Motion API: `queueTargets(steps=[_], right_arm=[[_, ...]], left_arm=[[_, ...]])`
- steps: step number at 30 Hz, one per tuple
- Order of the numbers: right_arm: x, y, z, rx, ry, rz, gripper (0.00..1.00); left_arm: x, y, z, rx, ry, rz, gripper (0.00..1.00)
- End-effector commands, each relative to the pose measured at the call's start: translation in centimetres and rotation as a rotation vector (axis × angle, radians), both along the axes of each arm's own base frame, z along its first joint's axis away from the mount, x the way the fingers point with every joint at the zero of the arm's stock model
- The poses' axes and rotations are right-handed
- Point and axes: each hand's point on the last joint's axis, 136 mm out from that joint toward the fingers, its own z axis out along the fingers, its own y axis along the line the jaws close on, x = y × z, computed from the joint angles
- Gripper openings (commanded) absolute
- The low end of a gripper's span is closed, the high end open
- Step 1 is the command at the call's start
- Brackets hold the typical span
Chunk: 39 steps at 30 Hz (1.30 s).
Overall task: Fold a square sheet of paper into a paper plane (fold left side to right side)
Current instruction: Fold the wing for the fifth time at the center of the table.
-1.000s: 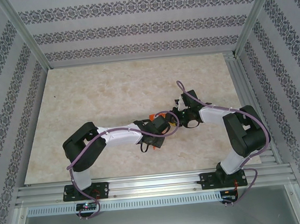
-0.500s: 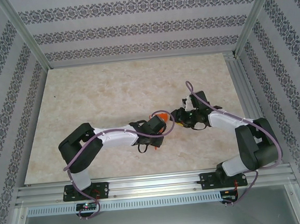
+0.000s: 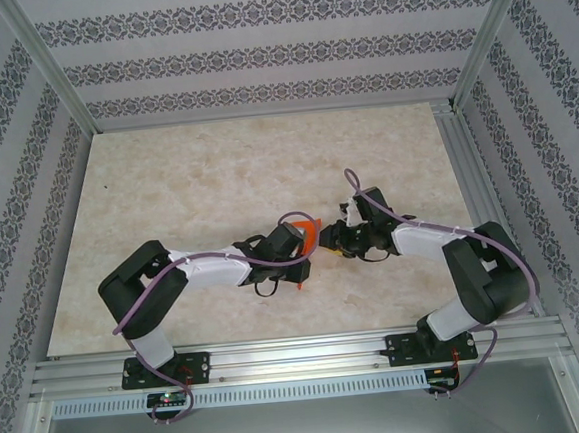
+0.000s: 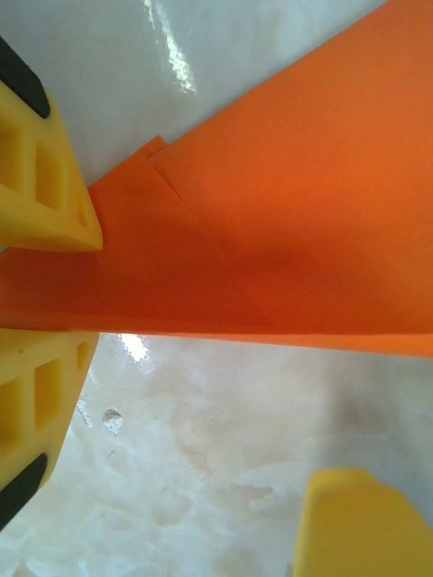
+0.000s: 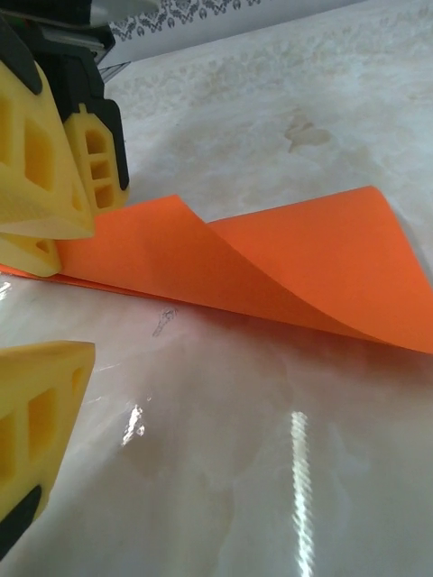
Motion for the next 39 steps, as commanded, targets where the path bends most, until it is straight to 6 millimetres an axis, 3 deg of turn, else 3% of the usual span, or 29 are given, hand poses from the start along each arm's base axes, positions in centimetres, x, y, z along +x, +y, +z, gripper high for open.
queueTargets(steps=[1, 10, 18, 39], right_arm=[[1.0, 1.7, 0.4, 0.032, -0.019, 0.006, 0.34], [1.5, 2.7, -0.5, 0.03, -0.008, 0.001, 0.26], [2.0, 4.3, -0.2, 0.055, -0.021, 0.028, 0.25], [2.1, 5.3, -1.6, -0.003, -0.007, 0.079, 0.26]], left_arm=[[0.3, 0.2, 0.5, -0.054, 0.013, 0.034, 0.27], [0.4, 0.6, 0.4, -0.066, 0.017, 0.051, 0.26], [0.3, 0.5, 0.4, -0.088, 0.02, 0.052, 0.26], [0.5, 1.0, 1.2, -0.168, 0.029, 0.082, 0.41]])
